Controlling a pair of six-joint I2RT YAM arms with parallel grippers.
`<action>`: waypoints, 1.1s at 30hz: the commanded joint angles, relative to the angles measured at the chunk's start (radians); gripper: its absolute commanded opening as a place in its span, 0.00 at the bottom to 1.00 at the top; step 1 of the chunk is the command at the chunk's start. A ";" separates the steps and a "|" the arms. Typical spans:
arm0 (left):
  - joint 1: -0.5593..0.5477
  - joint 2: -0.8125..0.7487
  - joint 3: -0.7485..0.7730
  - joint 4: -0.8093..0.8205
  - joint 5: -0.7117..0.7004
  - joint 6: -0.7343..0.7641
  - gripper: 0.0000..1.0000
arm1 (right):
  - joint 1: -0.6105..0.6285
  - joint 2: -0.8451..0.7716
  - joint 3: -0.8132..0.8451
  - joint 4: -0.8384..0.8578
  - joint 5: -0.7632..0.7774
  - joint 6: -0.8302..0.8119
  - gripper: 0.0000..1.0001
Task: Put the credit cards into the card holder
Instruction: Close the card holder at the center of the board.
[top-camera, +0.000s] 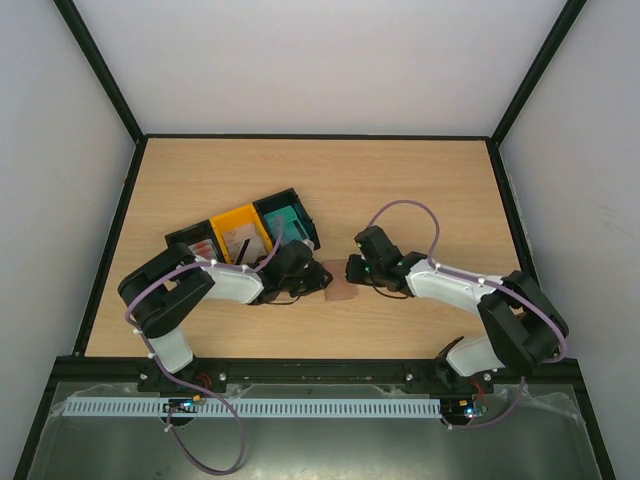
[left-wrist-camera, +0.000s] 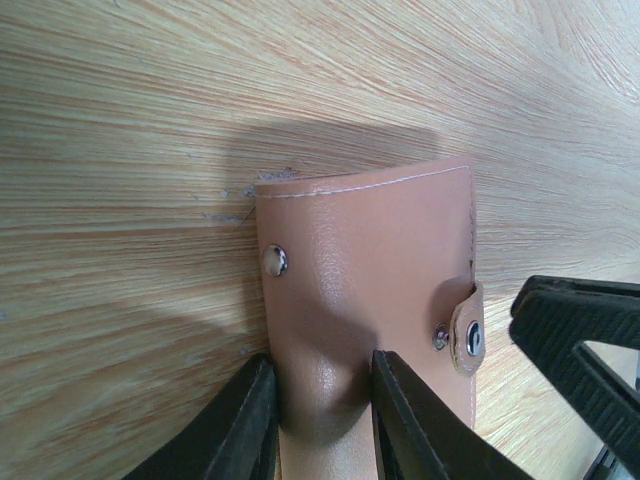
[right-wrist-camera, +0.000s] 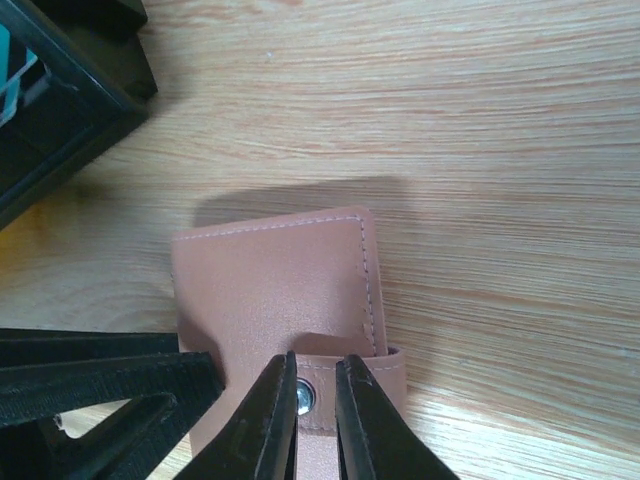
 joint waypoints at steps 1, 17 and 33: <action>-0.008 0.029 0.009 -0.036 0.014 0.012 0.30 | 0.002 0.029 -0.004 -0.026 -0.022 -0.042 0.13; -0.008 0.041 0.018 -0.036 0.018 0.012 0.30 | 0.001 0.070 -0.013 -0.023 -0.039 -0.060 0.11; -0.009 0.050 0.024 -0.038 0.022 0.015 0.30 | 0.002 0.036 -0.051 0.011 -0.080 -0.085 0.12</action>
